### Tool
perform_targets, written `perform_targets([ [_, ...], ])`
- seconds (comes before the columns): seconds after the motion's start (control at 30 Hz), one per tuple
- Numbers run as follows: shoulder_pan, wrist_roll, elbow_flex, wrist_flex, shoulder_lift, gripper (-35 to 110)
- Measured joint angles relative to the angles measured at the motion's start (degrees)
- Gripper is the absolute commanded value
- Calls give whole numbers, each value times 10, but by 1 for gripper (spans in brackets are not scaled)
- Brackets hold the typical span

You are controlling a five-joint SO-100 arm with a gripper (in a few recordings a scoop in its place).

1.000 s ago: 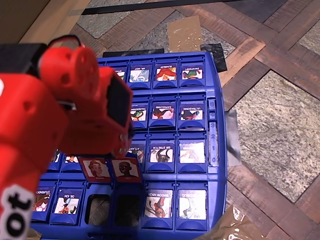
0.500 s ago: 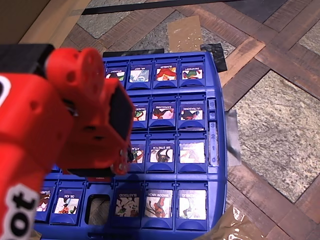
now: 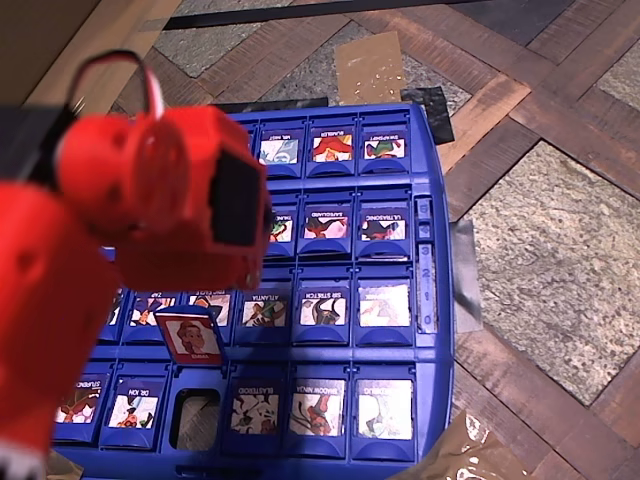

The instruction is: Flip A3.

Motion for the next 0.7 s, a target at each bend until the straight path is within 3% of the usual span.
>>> perform_targets([
  [0.23, -4, 1, 129, -262, 169, 0],
  [0.7, -46, 1, 325, -601, 420, 0],
])
